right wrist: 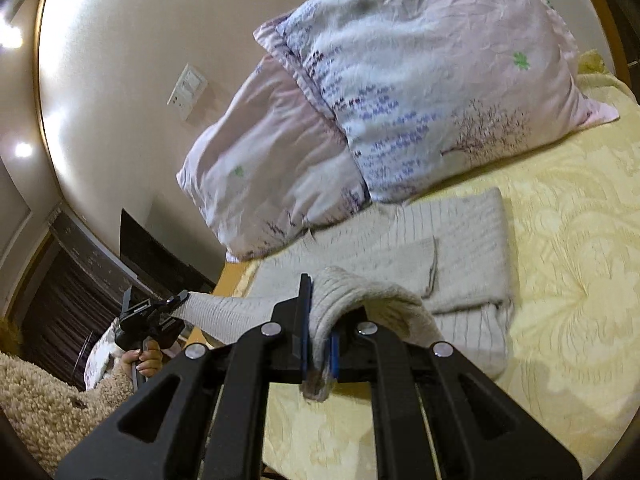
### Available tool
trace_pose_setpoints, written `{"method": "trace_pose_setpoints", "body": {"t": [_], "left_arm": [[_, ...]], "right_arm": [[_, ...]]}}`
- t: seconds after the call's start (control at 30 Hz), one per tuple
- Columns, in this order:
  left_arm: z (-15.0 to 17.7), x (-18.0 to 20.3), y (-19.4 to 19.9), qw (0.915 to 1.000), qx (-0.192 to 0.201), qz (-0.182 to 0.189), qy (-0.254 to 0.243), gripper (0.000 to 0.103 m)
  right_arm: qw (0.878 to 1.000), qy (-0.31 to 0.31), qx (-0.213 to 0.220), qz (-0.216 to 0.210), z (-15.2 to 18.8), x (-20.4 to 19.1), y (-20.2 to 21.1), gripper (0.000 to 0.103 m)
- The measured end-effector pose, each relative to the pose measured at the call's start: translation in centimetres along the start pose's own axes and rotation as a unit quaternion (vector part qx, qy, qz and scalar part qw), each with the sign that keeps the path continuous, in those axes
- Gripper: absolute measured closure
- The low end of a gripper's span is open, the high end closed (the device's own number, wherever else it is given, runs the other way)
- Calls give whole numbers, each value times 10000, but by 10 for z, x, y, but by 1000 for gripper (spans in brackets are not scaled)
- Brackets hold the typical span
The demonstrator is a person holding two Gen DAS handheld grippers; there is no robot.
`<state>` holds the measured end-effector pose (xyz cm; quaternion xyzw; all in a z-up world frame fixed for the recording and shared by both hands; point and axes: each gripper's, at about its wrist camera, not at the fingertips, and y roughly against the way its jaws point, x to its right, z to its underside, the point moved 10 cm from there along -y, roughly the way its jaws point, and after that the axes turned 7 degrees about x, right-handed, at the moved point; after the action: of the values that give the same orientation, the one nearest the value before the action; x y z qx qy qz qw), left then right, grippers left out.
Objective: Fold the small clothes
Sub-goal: 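Lift the hem with both tools and fold it toward the collar, then release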
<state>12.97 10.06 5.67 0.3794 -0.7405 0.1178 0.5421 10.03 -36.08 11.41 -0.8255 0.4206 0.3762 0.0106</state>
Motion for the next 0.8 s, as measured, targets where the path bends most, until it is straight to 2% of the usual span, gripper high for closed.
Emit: {"method": "trace_pose_setpoints", "body": {"t": [0.23, 0.5, 0.63, 0.8], "left_arm": [[-29, 8, -27, 9999, 106, 66, -97, 96], [-53, 0, -62, 9999, 107, -4, -111, 96], [-62, -20, -84, 9998, 83, -194, 29, 96], [-62, -62, -112, 9974, -12, -571, 430, 96]], "right_arm": [[9996, -45, 277, -45, -25, 8, -18, 96], [9992, -112, 372, -6, -49, 25, -52, 96], [9988, -340, 332, 127, -54, 48, -76, 96], [9963, -737, 58, 437, -47, 92, -120, 96]]}}
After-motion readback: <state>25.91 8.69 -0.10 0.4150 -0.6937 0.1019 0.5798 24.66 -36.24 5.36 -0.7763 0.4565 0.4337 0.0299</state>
